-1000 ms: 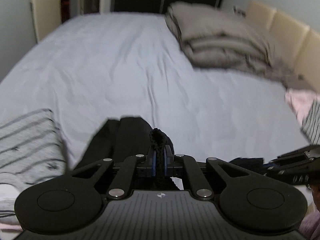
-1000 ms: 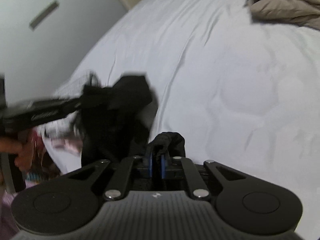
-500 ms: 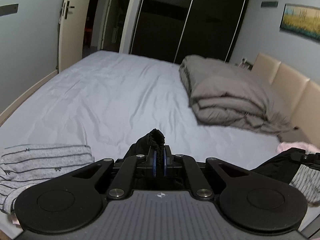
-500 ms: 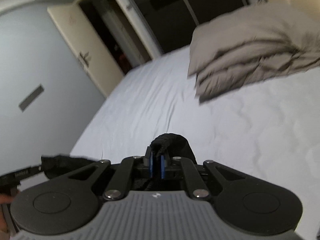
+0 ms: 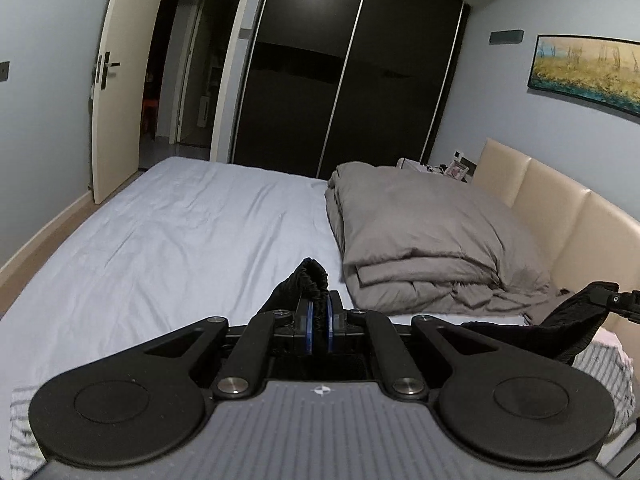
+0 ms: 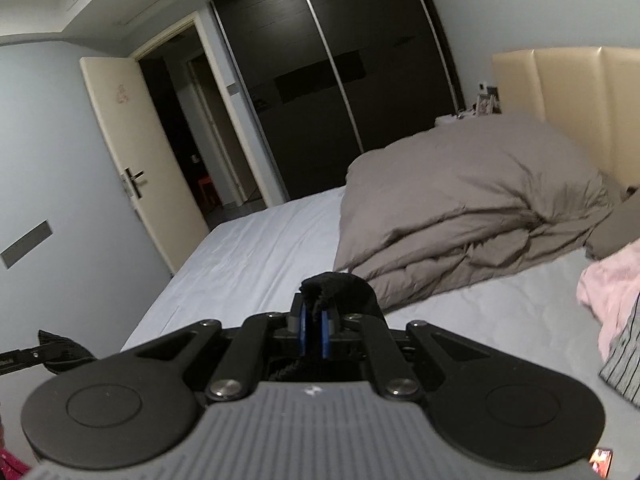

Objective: Fold clothes
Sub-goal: 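Lift the garment high with both grippers and lay it flat on the bed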

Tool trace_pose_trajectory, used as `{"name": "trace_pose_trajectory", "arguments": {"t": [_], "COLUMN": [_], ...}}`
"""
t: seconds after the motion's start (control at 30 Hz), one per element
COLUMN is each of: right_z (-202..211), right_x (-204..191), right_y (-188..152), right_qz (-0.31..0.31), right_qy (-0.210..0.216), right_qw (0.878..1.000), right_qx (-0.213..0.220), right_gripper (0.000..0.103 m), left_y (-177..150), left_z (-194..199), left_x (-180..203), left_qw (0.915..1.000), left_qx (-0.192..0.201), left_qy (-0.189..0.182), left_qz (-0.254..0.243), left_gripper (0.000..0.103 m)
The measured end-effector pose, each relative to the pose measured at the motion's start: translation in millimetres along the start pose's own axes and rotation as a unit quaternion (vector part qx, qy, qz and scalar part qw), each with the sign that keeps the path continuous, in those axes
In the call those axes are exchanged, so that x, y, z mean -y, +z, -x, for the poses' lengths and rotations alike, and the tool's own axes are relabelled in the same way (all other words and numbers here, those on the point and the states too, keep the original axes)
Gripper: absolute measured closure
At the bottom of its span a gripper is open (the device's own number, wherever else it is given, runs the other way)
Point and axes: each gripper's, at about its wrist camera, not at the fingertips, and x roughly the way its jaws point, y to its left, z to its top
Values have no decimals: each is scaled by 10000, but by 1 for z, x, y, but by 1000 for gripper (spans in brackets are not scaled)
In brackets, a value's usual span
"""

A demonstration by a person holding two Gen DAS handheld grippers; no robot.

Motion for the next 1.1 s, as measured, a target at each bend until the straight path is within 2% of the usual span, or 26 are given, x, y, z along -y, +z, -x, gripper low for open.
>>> {"name": "trace_pose_trajectory", "arguments": {"t": [0.3,0.43,0.57,0.67,0.77,0.93,1.1], "right_z": [-56,-64,-60,-59,-62,-74,-84], "right_x": [7,6,2,4,11,44,80], "right_y": [50,74,82,68,31,-61,-158], "right_qz": [54,-97,-29,-51,25,-366,-820], "right_qy": [-237,-117,-111,-137,-193,-350,-579], "right_qw": [9986,9953,9918,9925,9957,9987,9902], "right_qx": [468,960,1273,1211,904,-38,-974], "right_gripper": [95,95,95,95,95,95,95], "left_y": [59,82,83,59,20,-70,-161], "left_z": [-56,-58,-55,-56,-59,-74,-85], "left_x": [25,34,37,31,20,-3,-25], "left_qw": [9985,9944,9915,9924,9955,9998,9949], "left_qx": [523,1049,1304,1230,937,-10,-945], "left_qy": [108,55,-14,-59,-119,-74,58], "left_qz": [-109,-70,-29,23,96,197,358], "left_gripper": [98,98,98,98,98,99,99]}}
